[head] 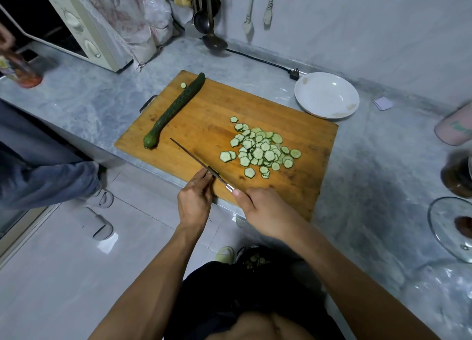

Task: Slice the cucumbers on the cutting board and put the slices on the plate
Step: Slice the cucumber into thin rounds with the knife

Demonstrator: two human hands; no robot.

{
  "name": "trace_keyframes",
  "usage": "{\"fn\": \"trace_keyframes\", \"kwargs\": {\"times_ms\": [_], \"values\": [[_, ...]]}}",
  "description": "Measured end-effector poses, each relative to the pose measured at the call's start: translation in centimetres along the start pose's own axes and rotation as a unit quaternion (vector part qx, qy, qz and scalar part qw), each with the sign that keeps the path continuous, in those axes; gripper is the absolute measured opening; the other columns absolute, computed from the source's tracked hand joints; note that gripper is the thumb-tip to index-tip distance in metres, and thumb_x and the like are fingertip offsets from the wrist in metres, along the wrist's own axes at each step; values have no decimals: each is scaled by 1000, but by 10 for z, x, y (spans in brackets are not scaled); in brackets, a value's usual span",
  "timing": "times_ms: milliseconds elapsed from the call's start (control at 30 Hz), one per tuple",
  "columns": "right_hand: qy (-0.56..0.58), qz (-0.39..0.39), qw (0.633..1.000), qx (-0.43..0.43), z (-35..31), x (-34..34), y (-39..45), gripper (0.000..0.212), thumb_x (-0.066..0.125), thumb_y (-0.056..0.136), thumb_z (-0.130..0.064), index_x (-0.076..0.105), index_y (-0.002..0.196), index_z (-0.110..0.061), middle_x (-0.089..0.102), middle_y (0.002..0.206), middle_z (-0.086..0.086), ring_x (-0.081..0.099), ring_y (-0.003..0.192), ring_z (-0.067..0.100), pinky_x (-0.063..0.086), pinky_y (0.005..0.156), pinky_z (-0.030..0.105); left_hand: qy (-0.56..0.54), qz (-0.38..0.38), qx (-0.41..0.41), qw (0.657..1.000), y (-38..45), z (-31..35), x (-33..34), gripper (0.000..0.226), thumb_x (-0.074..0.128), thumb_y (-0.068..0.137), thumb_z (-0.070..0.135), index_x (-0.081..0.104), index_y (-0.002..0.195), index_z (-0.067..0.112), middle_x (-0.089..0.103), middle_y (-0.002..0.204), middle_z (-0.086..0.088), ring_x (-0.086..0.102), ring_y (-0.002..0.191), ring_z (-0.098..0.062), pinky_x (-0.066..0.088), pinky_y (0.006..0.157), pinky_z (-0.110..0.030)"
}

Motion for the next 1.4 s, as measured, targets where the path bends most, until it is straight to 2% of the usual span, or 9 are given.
{"fn": "trace_keyframes", "kwargs": {"times_ms": [233,367,467,600,700,834,934,1067,1401], "values": [[17,-20,1000,14,-2,4,7,52,26,106,-46,39,64,-18,47,68,3,44,75,23,36,69,34,6,4,0,1000,-1,5,-1,38,46,91,23,74,113,10,66,128,-4,69,105,-21,57,85,-37],[26,-27,999,24,2,9,21,53,26,107,-44,37,61,-19,41,62,-1,41,68,21,30,67,31,9,16,1,1000,-2,9,-3,30,65,84,-1,74,111,6,67,124,-11,69,105,-25,56,90,-37],[16,-25,999,32,7,16,28,51,25,107,-45,39,65,-19,42,65,-2,43,75,22,29,70,29,7,19,0,1000,-1,9,-4,33,71,78,-7,75,108,5,68,120,-14,70,101,-26,57,86,-36],[18,-10,999,32,10,24,27,46,26,106,-45,48,82,-12,51,83,6,48,87,26,35,75,31,6,8,6,1000,-2,9,-7,27,61,87,8,75,110,9,67,126,-7,70,100,-22,58,81,-32],[24,-1,999,25,9,24,26,47,29,105,-46,48,79,-12,52,80,7,47,83,24,36,73,32,4,-7,5,1000,1,10,-10,33,50,91,21,75,110,12,67,126,-2,70,97,-20,58,78,-32],[43,4,998,36,13,10,27,53,33,104,-48,45,64,-15,48,64,1,48,66,20,36,63,30,1,-5,-6,1000,8,13,-16,23,67,87,4,74,109,6,70,117,-7,68,100,-22,54,88,-27],[63,4,997,46,16,0,27,58,33,104,-49,44,59,-14,44,53,0,44,49,14,36,52,28,-18,4,8,1000,11,16,-22,20,70,87,4,73,107,3,70,108,-7,64,95,-16,50,88,-21],[53,2,998,31,16,-7,25,61,32,105,-47,42,56,-13,40,47,0,39,39,10,35,49,29,-23,5,10,1000,13,15,-24,19,72,87,7,74,105,3,68,105,-7,62,91,-12,45,87,-11],[42,54,998,16,28,-17,15,53,37,104,-43,37,57,-18,37,52,-3,36,48,11,26,49,27,-39,27,5,999,6,20,-23,18,73,85,3,73,103,3,69,102,-8,60,92,-8,38,89,-2]]}}
Point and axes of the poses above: each hand's wrist, its own y-axis towards the middle knuckle, its own x-axis out of the palm, z = x × y, the point moved 8 cm from there along y, towards the middle knuckle
